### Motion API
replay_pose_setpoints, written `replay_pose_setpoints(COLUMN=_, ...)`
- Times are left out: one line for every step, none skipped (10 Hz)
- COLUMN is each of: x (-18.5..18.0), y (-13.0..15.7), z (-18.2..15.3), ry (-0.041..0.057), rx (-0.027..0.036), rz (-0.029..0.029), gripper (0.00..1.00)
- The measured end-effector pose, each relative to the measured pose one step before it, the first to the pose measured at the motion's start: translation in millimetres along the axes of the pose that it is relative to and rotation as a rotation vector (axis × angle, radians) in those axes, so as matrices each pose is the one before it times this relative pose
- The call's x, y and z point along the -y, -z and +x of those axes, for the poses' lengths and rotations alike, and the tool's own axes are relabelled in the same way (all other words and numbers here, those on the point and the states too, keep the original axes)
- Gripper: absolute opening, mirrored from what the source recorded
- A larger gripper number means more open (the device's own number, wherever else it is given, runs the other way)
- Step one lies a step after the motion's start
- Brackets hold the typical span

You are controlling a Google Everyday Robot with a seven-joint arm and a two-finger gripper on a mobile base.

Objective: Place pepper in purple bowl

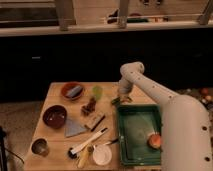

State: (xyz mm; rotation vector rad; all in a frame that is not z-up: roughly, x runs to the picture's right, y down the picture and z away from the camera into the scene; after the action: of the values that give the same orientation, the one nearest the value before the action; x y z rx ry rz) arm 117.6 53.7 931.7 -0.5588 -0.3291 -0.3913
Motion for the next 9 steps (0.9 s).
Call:
replay_pose_setpoints(x=0.87, y=8.88, z=-1.44, ry=0.00285, rx=0.0027, rz=0.01314, gripper=0.0)
replay_pose_setpoints(x=0.58, y=14.77, z=-2.42, ry=0.00751, rx=0.00269, rz=0.02045, gripper=0.0)
replay_pose_setpoints(x=0.61, y=12.72, z=-3.11, ry=0.01186, rx=0.01101, rz=0.01815, gripper=0.0)
replay_pose_setpoints(x=-0.76, y=8.53, z=-2.67, ry=0.01279, rx=0.00747, rz=0.01244, gripper=0.0)
replay_pose_setpoints(x=1.24, y=6.18, z=-8.61, ry=0.02565, rx=0.00503, rz=0.01082, gripper=0.0)
replay_pose_setpoints(x=2.24, y=5.57, z=-8.41, ry=0.02412, rx=0.00079, rz=0.007, gripper=0.0)
replay_pose_setpoints(x=3.74, y=7.06, z=-11.53, ry=0.02946, rx=0.0, rz=0.00574, gripper=0.0)
replay_pose_setpoints(x=4.82, y=6.79, z=-12.33, ry=0.02937, rx=-0.00094, rz=0.00785, gripper=0.0)
replay_pose_setpoints(x=5.69, y=5.2, z=-14.85, ry=0.03549, rx=-0.00569, rz=0.00612, gripper=0.0)
